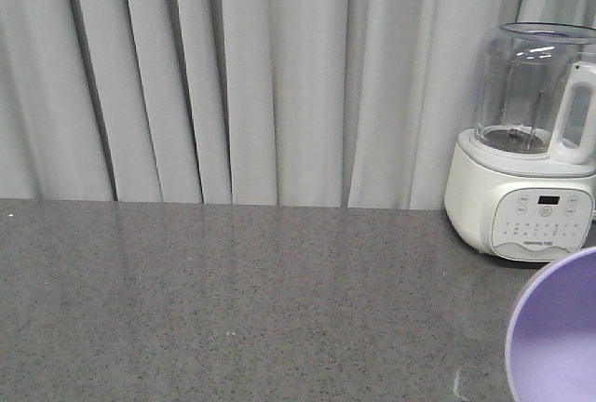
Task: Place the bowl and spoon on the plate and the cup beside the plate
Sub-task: 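Drive the base to the counter with the pale blue plate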
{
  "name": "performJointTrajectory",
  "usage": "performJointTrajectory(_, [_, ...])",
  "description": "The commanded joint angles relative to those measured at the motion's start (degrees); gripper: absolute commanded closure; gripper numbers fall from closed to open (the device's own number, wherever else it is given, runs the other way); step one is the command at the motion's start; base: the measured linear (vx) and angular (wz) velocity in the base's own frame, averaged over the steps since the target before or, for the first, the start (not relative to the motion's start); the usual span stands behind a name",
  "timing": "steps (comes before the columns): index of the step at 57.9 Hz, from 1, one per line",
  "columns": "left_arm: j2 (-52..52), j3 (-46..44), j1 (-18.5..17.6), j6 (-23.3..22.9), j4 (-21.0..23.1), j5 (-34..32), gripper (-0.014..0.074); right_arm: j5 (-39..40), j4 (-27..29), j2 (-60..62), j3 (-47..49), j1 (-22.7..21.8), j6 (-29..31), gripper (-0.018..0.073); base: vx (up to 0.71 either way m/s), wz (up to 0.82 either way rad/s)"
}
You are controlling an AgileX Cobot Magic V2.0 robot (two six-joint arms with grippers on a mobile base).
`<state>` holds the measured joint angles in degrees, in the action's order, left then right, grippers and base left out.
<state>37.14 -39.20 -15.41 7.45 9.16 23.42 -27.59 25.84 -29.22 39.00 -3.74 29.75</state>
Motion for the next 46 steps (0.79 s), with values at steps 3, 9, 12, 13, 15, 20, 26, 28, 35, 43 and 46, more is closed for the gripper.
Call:
performJointTrajectory(3, [-0.3, -1.7, -0.4, 0.0, 0.4, -4.2, 0.0596, 5.2, 1.0, -0.2, 1.6, 0.0, 0.2, 0.0568, -0.01, -0.03])
performJointTrajectory(9, [-0.3, -1.7, -0.4, 0.0, 0.4, -4.2, 0.0596, 5.2, 1.0, -0.2, 1.6, 0.0, 0.2, 0.0568, -0.02, -0.08])
performJointTrajectory(12, [-0.3, -1.7, -0.4, 0.0, 0.4, -4.2, 0.0596, 5.2, 1.0, -0.2, 1.6, 0.0, 0.2, 0.0568, -0.04, -0.16])
performJointTrajectory(13, [-0.3, -1.7, -0.4, 0.0, 0.4, -4.2, 0.0596, 5.2, 1.0, -0.2, 1.6, 0.0, 0.2, 0.0568, -0.06, -0.21])
performJointTrajectory(15, [-0.3, -1.7, -0.4, 0.0, 0.4, -4.2, 0.0596, 5.2, 1.0, -0.2, 1.6, 0.0, 0.2, 0.0568, -0.06, -0.25])
performJointTrajectory(20, [-0.3, -1.7, -0.4, 0.0, 0.4, -4.2, 0.0596, 5.3, 1.0, -0.2, 1.6, 0.0, 0.2, 0.0568, -0.08, -0.31])
performJointTrajectory(26, [-0.3, -1.7, -0.4, 0.0, 0.4, -4.2, 0.0596, 5.3, 1.0, -0.2, 1.6, 0.0, 0.2, 0.0568, -0.08, -0.43])
performJointTrajectory(28, [-0.3, -1.7, -0.4, 0.0, 0.4, -4.2, 0.0596, 5.3, 1.0, -0.2, 1.6, 0.0, 0.2, 0.0568, -0.08, -0.5])
performJointTrajectory(35, [-0.3, -1.7, -0.4, 0.0, 0.4, -4.2, 0.0596, 5.3, 1.0, -0.2, 1.6, 0.0, 0.2, 0.0568, -0.09, -0.56])
performJointTrajectory(43, [-0.3, -1.7, -0.4, 0.0, 0.4, -4.2, 0.0596, 5.3, 1.0, -0.2, 1.6, 0.0, 0.2, 0.0568, -0.09, -0.64])
performJointTrajectory(46, [-0.3, -1.7, -0.4, 0.0, 0.4, -4.2, 0.0596, 5.3, 1.0, -0.2, 1.6, 0.0, 0.2, 0.0568, -0.1, -0.67])
